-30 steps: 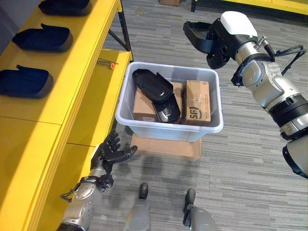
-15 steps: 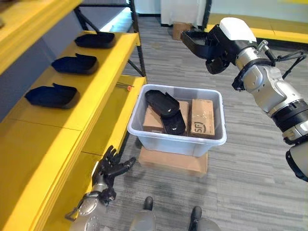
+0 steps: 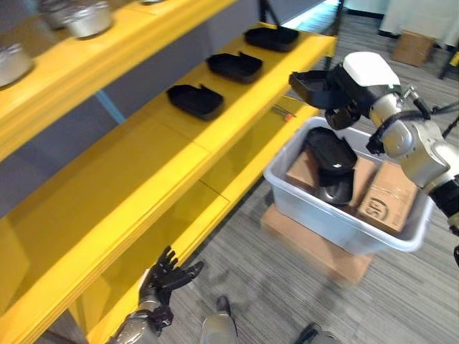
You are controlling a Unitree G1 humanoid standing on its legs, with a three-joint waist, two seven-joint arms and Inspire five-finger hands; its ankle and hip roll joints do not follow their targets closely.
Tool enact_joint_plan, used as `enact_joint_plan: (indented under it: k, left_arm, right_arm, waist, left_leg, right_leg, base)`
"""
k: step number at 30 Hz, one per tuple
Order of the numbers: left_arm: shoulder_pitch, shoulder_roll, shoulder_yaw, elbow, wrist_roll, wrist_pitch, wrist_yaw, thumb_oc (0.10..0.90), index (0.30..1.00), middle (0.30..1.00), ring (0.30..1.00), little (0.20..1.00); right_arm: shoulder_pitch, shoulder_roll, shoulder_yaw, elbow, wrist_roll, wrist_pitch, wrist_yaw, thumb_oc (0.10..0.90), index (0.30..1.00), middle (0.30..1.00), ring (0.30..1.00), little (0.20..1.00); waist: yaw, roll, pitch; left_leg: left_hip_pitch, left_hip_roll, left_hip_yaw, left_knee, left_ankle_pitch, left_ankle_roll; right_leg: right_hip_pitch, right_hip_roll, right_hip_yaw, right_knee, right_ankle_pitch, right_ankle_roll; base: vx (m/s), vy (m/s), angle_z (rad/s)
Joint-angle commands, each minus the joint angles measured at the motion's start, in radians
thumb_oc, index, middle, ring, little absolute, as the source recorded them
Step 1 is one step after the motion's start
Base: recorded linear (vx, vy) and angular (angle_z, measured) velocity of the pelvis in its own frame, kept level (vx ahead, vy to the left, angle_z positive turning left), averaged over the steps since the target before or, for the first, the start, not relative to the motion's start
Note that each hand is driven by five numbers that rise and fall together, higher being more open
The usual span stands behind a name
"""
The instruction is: Move parts from the plastic box to the shelf.
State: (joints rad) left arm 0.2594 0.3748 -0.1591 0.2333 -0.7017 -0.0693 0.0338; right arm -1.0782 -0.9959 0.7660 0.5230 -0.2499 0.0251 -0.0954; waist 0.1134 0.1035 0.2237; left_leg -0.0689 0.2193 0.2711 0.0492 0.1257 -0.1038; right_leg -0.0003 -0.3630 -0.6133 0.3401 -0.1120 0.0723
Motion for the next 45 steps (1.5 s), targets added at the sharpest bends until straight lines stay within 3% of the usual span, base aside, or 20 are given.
enact_joint_plan:
  k: [1, 8, 15, 18, 20, 24, 25, 26, 28, 31, 32, 34, 35, 36, 37, 40, 42, 45]
  left_arm:
    - [-0.042, 0.087, 0.066, -0.064, 0.011, -0.077, 0.0, 0.9, 1.0, 1.0, 1.0, 1.0]
    - [-0.055, 0.098, 0.084, -0.059, 0.037, -0.076, 0.012, 0.9, 1.0, 1.0, 1.0, 1.0]
    - [-0.063, 0.108, 0.086, -0.061, 0.053, -0.078, 0.018, 0.9, 1.0, 1.0, 1.0, 1.0]
    - [-0.06, 0.118, 0.093, -0.064, 0.053, -0.08, 0.017, 0.9, 1.0, 1.0, 1.0, 1.0]
    - [-0.066, 0.131, 0.097, -0.069, 0.053, -0.083, 0.022, 0.9, 1.0, 1.0, 1.0, 1.0]
    - [-0.077, 0.146, 0.107, -0.072, 0.053, -0.09, 0.039, 0.9, 1.0, 1.0, 1.0, 1.0]
    - [-0.084, 0.152, 0.111, -0.067, 0.057, -0.091, 0.047, 0.9, 1.0, 1.0, 1.0, 1.0]
    - [-0.087, 0.156, 0.11, -0.065, 0.063, -0.091, 0.047, 0.9, 1.0, 1.0, 1.0, 1.0]
    - [-0.106, 0.17, 0.104, -0.058, 0.082, -0.095, 0.053, 0.9, 1.0, 1.0, 1.0, 1.0]
    - [-0.122, 0.177, 0.091, -0.043, 0.1, -0.093, 0.052, 0.9, 1.0, 1.0, 1.0, 1.0]
    - [-0.133, 0.179, 0.085, -0.038, 0.106, -0.091, 0.048, 0.9, 1.0, 1.0, 1.0, 1.0]
    - [-0.137, 0.179, 0.084, -0.035, 0.11, -0.09, 0.043, 0.9, 1.0, 1.0, 1.0, 1.0]
    - [-0.151, 0.174, 0.07, -0.027, 0.116, -0.091, 0.041, 0.9, 1.0, 1.0, 1.0, 1.0]
    - [-0.159, 0.172, 0.069, -0.02, 0.114, -0.09, 0.041, 0.9, 1.0, 1.0, 1.0, 1.0]
    - [-0.184, 0.159, 0.054, -0.009, 0.115, -0.09, 0.038, 0.9, 1.0, 1.0, 1.0, 1.0]
    - [-0.199, 0.154, 0.047, -0.01, 0.118, -0.097, 0.037, 0.9, 1.0, 1.0, 1.0, 1.0]
    - [-0.188, 0.142, 0.051, -0.006, 0.12, -0.1, 0.035, 0.9, 1.0, 1.0, 1.0, 1.0]
    - [-0.157, 0.127, 0.068, -0.017, 0.122, -0.096, 0.036, 0.9, 1.0, 1.0, 1.0, 1.0]
  right_arm:
    - [-0.156, 0.056, -0.108, 0.011, -0.023, -0.059, -0.083, 0.4, 0.3, 0.3, 0.3, 0.3]
    - [-0.101, 0.09, -0.164, 0.01, -0.033, -0.055, -0.084, 0.4, 0.3, 0.3, 0.3, 0.3]
    - [-0.11, 0.094, -0.167, 0.02, -0.031, -0.052, -0.08, 0.4, 0.3, 0.3, 0.3, 0.3]
    - [-0.13, 0.103, -0.16, 0.033, -0.025, -0.054, -0.08, 0.4, 0.3, 0.3, 0.3, 0.3]
    - [-0.15, 0.115, -0.155, 0.046, -0.021, -0.051, -0.084, 0.4, 0.3, 0.3, 0.3, 0.3]
    - [-0.165, 0.126, -0.155, 0.058, -0.017, -0.046, -0.096, 0.4, 0.3, 0.3, 0.3, 0.3]
    - [-0.155, 0.124, -0.161, 0.05, -0.021, -0.041, -0.091, 0.4, 0.3, 0.3, 0.3, 0.3]
    - [-0.153, 0.117, -0.159, 0.045, -0.028, -0.039, -0.088, 0.4, 0.3, 0.3, 0.3, 0.3]
    - [-0.154, 0.109, -0.155, 0.038, -0.029, -0.038, -0.083, 0.4, 0.3, 0.3, 0.3, 0.3]
    - [-0.123, 0.095, -0.17, 0.024, -0.016, -0.043, -0.081, 0.4, 0.3, 0.3, 0.3, 0.3]
    - [-0.107, 0.082, -0.176, 0.016, -0.009, -0.046, -0.077, 0.4, 0.3, 0.3, 0.3, 0.3]
    - [-0.1, 0.076, -0.183, 0.014, -0.004, -0.047, -0.072, 0.4, 0.3, 0.3, 0.3, 0.3]
    - [-0.087, 0.065, -0.186, 0.01, 0.005, -0.051, -0.068, 0.4, 0.3, 0.3, 0.3, 0.3]
    - [-0.078, 0.057, -0.196, 0.008, 0.012, -0.05, -0.066, 0.4, 0.3, 0.3, 0.3, 0.3]
    - [-0.055, 0.033, -0.21, 0.004, 0.017, -0.049, -0.06, 0.4, 0.3, 0.3, 0.3, 0.3]
    - [-0.07, 0.018, -0.204, 0.006, 0.012, -0.047, -0.056, 0.4, 0.3, 0.3, 0.3, 0.3]
    - [-0.061, 0.015, -0.212, 0.008, 0.01, -0.05, -0.048, 0.4, 0.3, 0.3, 0.3, 0.3]
    - [-0.056, 0.03, -0.213, 0.005, 0.029, -0.054, -0.035, 0.4, 0.3, 0.3, 0.3, 0.3]
  waist:
    - [0.035, -0.072, -0.086]
    - [0.066, -0.121, -0.107]
    - [0.08, -0.162, -0.112]
    - [0.093, -0.184, -0.107]
    - [0.104, -0.201, -0.095]
    - [0.119, -0.205, -0.076]
    - [0.12, -0.205, -0.065]
    - [0.116, -0.198, -0.061]
    - [0.102, -0.177, -0.044]
    - [0.054, -0.158, -0.039]
    - [0.031, -0.157, -0.033]
    - [0.018, -0.155, -0.026]
    - [-0.012, -0.147, -0.023]
    - [-0.023, -0.152, -0.02]
    - [-0.052, -0.158, -0.015]
    - [-0.066, -0.171, -0.01]
    - [-0.06, -0.205, -0.018]
    - [-0.057, -0.203, -0.044]
  left_leg:
    - [-0.019, 0.085, -0.116, -0.02, 0.005, -0.041]
    - [-0.026, 0.026, -0.106, 0.013, -0.071, -0.013]
    - [-0.043, 0.003, -0.108, 0.047, -0.114, -0.005]
    - [-0.066, -0.008, -0.108, 0.089, -0.148, 0.005]
    - [-0.103, -0.02, -0.115, 0.169, -0.202, 0.021]
    - [-0.155, -0.046, -0.13, 0.276, -0.276, 0.053]
    - [-0.17, -0.082, -0.131, 0.315, -0.318, 0.089]
    - [-0.169, -0.096, -0.132, 0.32, -0.332, 0.102]
    - [-0.157, -0.121, -0.133, 0.316, -0.342, 0.13]
    - [-0.086, -0.151, -0.143, 0.227, -0.328, 0.142]
    - [-0.068, -0.162, -0.144, 0.183, -0.289, 0.145]
    - [-0.047, -0.171, -0.154, 0.161, -0.281, 0.146]
    - [-0.017, -0.174, -0.176, 0.109, -0.262, 0.14]
    - [-0.008, -0.186, -0.186, 0.097, -0.254, 0.136]
    - [0.014, -0.198, -0.227, 0.079, -0.25, 0.117]
    - [0.024, -0.194, -0.26, 0.101, -0.268, 0.1]
    - [0.041, -0.2, -0.274, 0.145, -0.305, 0.092]
    - [0.08, -0.176, -0.276, 0.134, -0.309, 0.082]
  right_leg:
    - [0.049, 0.046, 0.069, -0.147, 0.007, 0.024]
    - [0.096, -0.006, 0.05, -0.209, 0.08, 0.08]
    - [0.115, -0.012, 0.046, -0.268, 0.132, 0.109]
    - [0.111, -0.021, 0.053, -0.281, 0.161, 0.124]
    - [0.104, -0.046, 0.058, -0.279, 0.2, 0.138]
    - [0.09, -0.082, 0.073, -0.256, 0.236, 0.146]
    - [0.071, -0.132, 0.092, -0.184, 0.299, 0.155]
    - [0.061, -0.151, 0.104, -0.153, 0.327, 0.15]
    - [0.007, -0.163, 0.155, -0.061, 0.335, 0.132]
    - [-0.101, -0.062, 0.27, -0.039, 0.252, 0.105]
    - [-0.133, -0.026, 0.297, -0.061, 0.229, 0.079]
    - [-0.157, -0.005, 0.323, -0.055, 0.222, 0.077]
    - [-0.197, 0.067, 0.377, -0.086, 0.172, 0.065]
    - [-0.199, 0.082, 0.392, -0.111, 0.17, 0.068]
    - [-0.226, 0.115, 0.458, -0.186, 0.188, 0.082]
    - [-0.237, 0.102, 0.494, -0.25, 0.225, 0.1]
    - [-0.186, 0.094, 0.495, -0.272, 0.237, 0.101]
    - [-0.165, 0.117, 0.489, -0.241, 0.217, 0.097]
  base:
    - [0.12, 0.148, 0.34]
    - [0.09, 0.126, 0.07]
    - [0.07, 0.07, -0.01]
    - [0.04, 0.067, -0.06]
    - [0.03, 0.111, -0.02]
    - [0.03, 0.168, -0.04]
    - [0.1, 0.356, -0.04]
    - [0.1, 0.388, 0.05]
    - [0.08, 0.321, 0.38]
    - [0.16, 0.235, 0.29]
    - [0.14, 0.128, 0.25]
    - [0.09, 0.045, 0.27]
    - [0.11, 0.025, 0.53]
    - [0.22, -0.031, 0.95]
    - [0.2, -0.115, 0.98]
    - [0.12, -0.124, 0.94]
    - [0.2, -0.202, 0.62]
    - [0.15, -0.152, 0.47]
